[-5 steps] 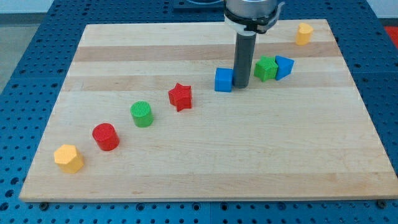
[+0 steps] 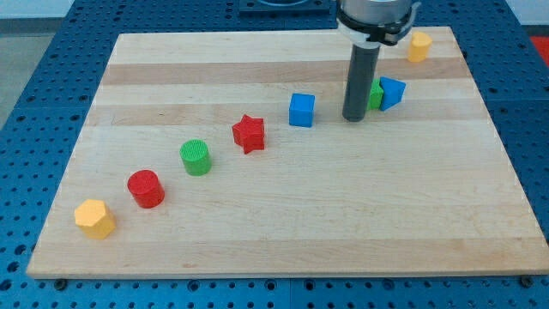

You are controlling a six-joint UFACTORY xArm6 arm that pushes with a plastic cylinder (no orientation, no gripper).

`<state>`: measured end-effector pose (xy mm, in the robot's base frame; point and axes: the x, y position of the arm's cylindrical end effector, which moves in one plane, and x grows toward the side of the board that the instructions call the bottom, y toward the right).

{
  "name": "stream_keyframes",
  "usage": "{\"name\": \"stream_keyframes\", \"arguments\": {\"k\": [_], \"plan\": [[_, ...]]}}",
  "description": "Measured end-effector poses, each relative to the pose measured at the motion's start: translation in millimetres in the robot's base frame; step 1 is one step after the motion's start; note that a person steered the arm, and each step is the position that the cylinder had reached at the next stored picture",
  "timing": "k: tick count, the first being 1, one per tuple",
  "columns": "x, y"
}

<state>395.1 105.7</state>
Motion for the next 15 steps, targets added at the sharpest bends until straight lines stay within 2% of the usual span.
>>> {"name": "stream_keyframes", "arguments": {"k": [3, 7, 8, 10, 11, 15], "plan": [[-0.1, 39.2], [-54.0, 48.2], [-57.0, 49.5], [-35.5, 83.1], [-43.4, 93.8], [-69.2, 78.9]]}}
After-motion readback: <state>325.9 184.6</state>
